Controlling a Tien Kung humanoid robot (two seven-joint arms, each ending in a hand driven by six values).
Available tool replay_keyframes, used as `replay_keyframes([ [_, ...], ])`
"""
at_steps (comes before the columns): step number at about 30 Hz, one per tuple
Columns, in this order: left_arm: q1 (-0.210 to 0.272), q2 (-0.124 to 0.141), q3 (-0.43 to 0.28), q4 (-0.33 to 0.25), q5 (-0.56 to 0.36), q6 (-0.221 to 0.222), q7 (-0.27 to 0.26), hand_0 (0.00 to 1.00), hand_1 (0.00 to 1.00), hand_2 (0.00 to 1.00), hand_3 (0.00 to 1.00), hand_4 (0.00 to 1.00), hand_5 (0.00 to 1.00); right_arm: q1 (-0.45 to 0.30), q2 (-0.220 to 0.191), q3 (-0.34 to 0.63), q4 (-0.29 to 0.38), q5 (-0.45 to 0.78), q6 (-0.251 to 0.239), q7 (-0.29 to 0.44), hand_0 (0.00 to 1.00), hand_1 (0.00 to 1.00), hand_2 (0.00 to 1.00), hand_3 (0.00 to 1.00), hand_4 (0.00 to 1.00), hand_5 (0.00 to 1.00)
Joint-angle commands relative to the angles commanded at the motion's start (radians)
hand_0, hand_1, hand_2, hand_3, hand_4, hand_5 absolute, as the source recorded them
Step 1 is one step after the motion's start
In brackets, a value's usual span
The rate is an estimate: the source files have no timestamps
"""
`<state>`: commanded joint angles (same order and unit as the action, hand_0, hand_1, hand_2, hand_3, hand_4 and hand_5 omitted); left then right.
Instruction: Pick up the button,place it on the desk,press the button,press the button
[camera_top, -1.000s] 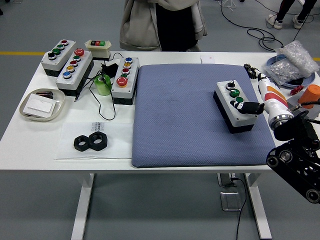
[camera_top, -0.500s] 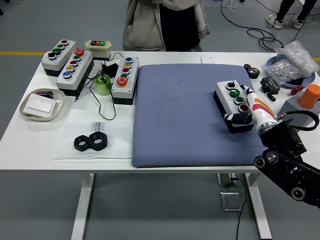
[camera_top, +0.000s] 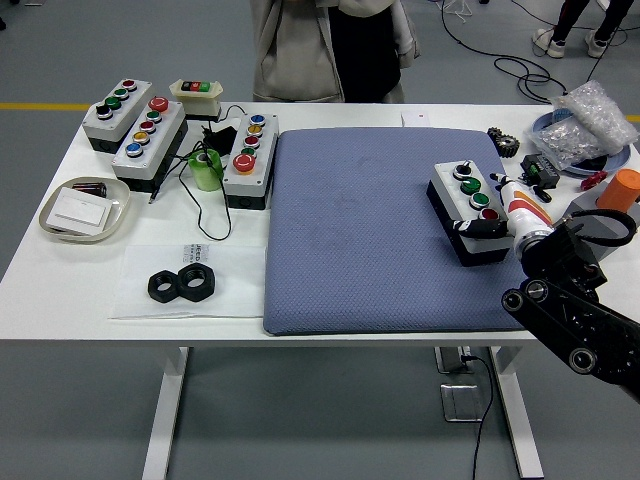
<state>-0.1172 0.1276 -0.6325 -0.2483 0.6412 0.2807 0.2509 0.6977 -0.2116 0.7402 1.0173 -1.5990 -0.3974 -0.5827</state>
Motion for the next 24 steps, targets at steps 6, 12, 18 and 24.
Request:
replay_keyframes([
  [6,-0.001,0.000,0.000,0.000,-0.002,0.001,0.000,0.683,0.647,0.742,0.787,0.693,0.998,0.023,0.006,-0.010,-0.034,-0.014,0.048,-0.018,0.862,0.622,0.657,0.872,0.963,0.268],
  [12,-0.002,0.001,0.003,0.000,-0.005,0.002,-0.002,0.683,0.646,0.740,0.787,0.693,0.998,0.038,-0.001,-0.038,-0.050,-0.018,0.074,-0.035,0.719,0.517,0.562,0.823,0.958,0.249],
  [18,-0.004,0.002,0.006,0.001,-0.010,0.003,-0.004,0.683,0.644,0.738,0.786,0.692,0.998,0.051,-0.024,-0.090,-0.051,-0.023,0.092,-0.040,0.598,0.449,0.513,0.761,0.941,0.225],
  [24,-0.006,0.002,0.008,0.001,-0.014,0.004,-0.005,0.683,0.643,0.738,0.786,0.693,0.998,0.075,-0.065,-0.152,-0.036,-0.048,0.106,-0.025,0.526,0.391,0.456,0.680,0.910,0.197],
])
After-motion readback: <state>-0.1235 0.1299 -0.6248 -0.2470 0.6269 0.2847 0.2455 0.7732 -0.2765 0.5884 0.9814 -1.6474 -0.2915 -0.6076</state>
